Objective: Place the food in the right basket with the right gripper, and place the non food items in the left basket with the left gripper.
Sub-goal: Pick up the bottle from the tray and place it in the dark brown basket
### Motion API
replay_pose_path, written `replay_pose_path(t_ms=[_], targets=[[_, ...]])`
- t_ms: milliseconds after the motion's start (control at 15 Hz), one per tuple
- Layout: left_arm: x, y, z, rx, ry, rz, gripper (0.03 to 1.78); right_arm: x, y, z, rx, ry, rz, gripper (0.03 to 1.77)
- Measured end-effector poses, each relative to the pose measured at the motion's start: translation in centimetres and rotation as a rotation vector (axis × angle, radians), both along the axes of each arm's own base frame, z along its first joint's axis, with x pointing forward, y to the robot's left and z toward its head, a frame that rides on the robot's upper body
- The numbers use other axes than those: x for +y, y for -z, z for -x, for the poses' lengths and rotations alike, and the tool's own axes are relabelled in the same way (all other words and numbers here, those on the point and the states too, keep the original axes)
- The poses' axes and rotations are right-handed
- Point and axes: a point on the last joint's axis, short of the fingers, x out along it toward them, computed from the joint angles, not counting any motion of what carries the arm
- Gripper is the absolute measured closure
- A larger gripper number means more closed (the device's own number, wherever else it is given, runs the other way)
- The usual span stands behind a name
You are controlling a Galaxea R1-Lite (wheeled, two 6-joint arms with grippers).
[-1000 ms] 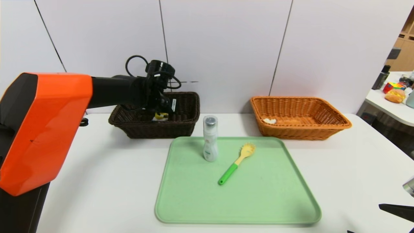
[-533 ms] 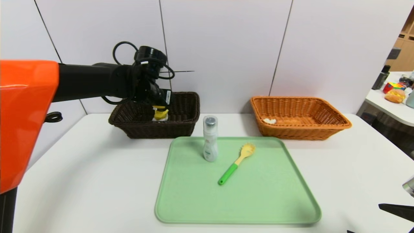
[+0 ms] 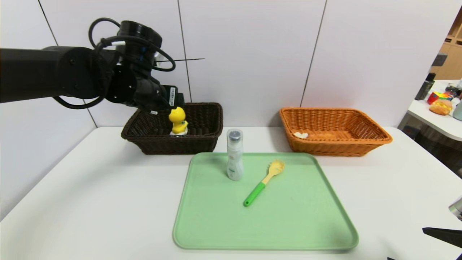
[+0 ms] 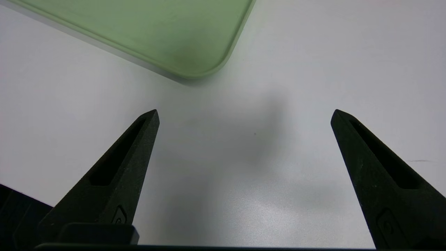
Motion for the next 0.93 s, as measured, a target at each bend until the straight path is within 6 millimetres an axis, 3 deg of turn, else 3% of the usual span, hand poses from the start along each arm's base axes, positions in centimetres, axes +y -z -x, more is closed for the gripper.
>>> replay_pose_path(t_ms=[267, 933], targets=[[0.0, -1.2, 4.8, -0.010, 0.063, 0.008, 0.14, 0.0, 0.0, -0.1, 0.004, -0.001, 0.002, 0.10], [-1.4, 2.1, 15.3, -0.007, 0.330, 0.017, 0.12, 0.0, 0.2, 0.0, 0.006, 0.000, 0.004, 0.10]])
